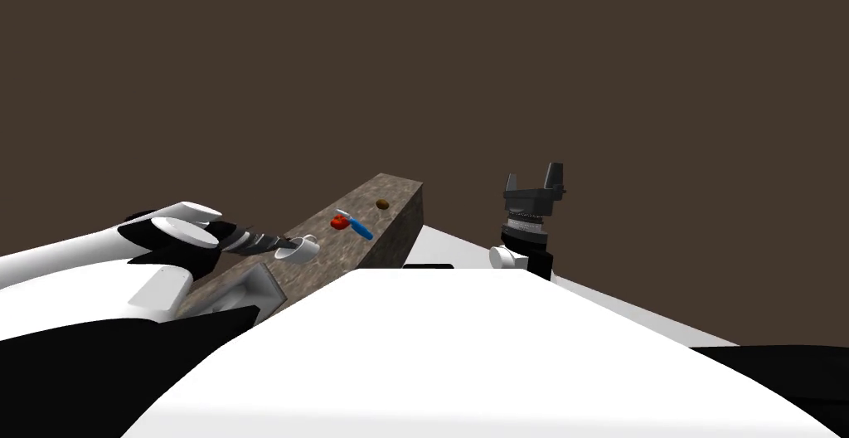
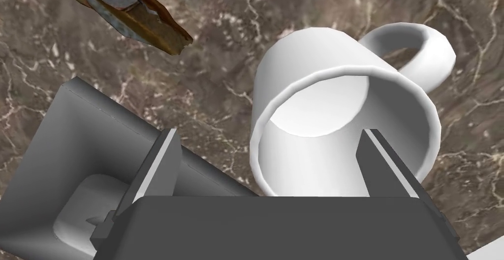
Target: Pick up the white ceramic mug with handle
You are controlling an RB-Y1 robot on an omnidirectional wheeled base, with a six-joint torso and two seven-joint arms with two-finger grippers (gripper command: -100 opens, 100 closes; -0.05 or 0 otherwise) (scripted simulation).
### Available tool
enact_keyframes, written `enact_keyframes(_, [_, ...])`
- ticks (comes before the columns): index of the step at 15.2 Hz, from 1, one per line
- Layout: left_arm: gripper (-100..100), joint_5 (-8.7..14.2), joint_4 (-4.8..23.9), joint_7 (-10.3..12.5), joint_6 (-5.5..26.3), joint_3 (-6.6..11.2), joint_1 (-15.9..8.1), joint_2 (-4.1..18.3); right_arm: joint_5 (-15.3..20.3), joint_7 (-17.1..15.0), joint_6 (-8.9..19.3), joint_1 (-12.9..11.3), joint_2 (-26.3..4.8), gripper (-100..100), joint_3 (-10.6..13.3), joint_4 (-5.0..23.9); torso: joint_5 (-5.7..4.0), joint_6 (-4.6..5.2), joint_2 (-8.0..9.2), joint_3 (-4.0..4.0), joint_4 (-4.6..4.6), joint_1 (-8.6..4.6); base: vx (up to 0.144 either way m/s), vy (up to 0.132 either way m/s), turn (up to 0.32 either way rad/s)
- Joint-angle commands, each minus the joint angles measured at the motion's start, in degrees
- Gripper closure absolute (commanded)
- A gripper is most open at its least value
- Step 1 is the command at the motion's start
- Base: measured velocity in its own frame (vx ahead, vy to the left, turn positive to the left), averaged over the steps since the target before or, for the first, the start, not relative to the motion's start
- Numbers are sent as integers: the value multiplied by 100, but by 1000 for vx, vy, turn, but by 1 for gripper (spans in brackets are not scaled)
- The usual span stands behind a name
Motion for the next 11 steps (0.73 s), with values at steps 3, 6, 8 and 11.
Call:
enact_keyframes(3, [-100,127,-698,124,383,182,415,-291,0,0,0,0,0,0,0,0,1,-3,-2,0,0,-1,-10,40,-15])
enact_keyframes(6, [-100,166,-743,183,205,169,512,-502,0,0,0,1,0,0,0,0,-3,-1,-7,-4,-1,-16,1,10,5])
enact_keyframes(8, [-100,166,-969,183,205,169,512,-502,0,0,0,1,1,0,0,0,-3,-1,-8,-5,-2,-19,0,0,0])
enact_keyframes(11, [100,159,-719,166,164,157,478,-468,0,0,0,1,1,0,0,0,-6,-1,-8,-4,-1,-23,0,0,0])
